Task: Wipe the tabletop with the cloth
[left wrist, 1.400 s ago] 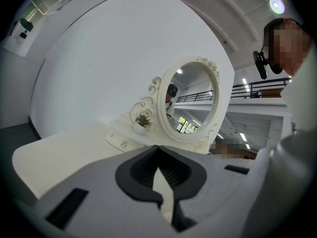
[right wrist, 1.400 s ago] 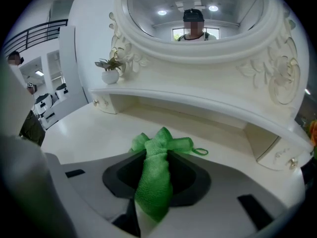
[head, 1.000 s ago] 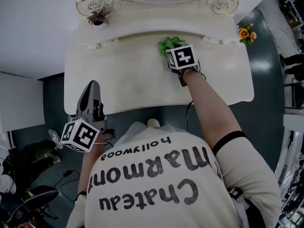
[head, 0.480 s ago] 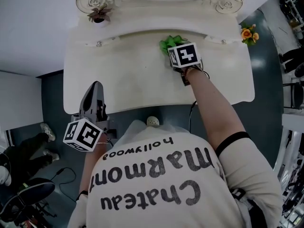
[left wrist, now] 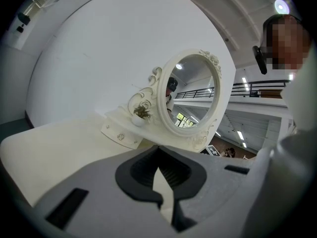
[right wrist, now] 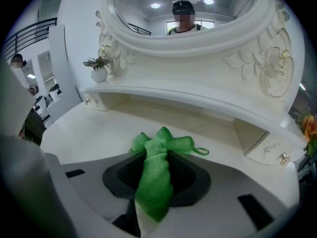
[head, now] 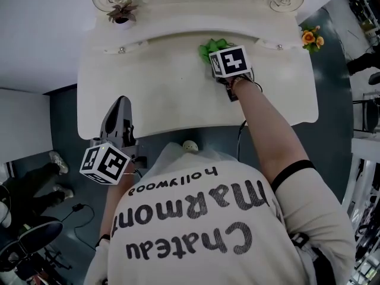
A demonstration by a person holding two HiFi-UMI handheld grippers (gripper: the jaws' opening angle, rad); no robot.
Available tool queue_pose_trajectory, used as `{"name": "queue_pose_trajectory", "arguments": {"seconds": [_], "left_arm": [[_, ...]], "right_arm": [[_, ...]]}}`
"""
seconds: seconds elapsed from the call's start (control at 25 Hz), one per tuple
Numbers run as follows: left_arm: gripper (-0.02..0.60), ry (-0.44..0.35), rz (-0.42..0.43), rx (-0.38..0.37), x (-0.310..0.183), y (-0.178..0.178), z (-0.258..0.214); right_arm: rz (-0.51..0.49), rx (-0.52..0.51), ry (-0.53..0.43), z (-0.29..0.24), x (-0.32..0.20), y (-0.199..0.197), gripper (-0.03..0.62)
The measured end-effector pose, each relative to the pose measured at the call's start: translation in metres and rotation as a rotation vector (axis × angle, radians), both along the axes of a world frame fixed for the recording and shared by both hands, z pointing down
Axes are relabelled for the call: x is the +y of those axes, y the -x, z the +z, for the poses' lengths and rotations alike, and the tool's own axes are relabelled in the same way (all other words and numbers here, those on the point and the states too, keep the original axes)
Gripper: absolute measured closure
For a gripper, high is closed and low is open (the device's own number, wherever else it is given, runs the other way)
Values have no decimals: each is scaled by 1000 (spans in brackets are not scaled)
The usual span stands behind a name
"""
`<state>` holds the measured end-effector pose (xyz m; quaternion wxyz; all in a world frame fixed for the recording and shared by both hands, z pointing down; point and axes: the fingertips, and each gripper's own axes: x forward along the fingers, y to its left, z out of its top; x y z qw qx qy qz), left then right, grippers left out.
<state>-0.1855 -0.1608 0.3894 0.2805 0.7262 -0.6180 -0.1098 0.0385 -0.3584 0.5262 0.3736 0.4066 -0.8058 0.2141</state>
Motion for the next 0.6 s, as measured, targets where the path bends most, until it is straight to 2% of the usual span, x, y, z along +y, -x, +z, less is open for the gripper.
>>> {"name": "queue_pose_trajectory", "arguments": {"seconds": [0.48, 0.6], "left_arm": [[574, 9, -18, 0, 12, 2, 2], [574, 5, -16, -24, 15, 3, 1]], "right_arm": [[28, 3, -28, -1, 1, -1, 457], [60, -14, -41, -2, 0, -3, 457]]}}
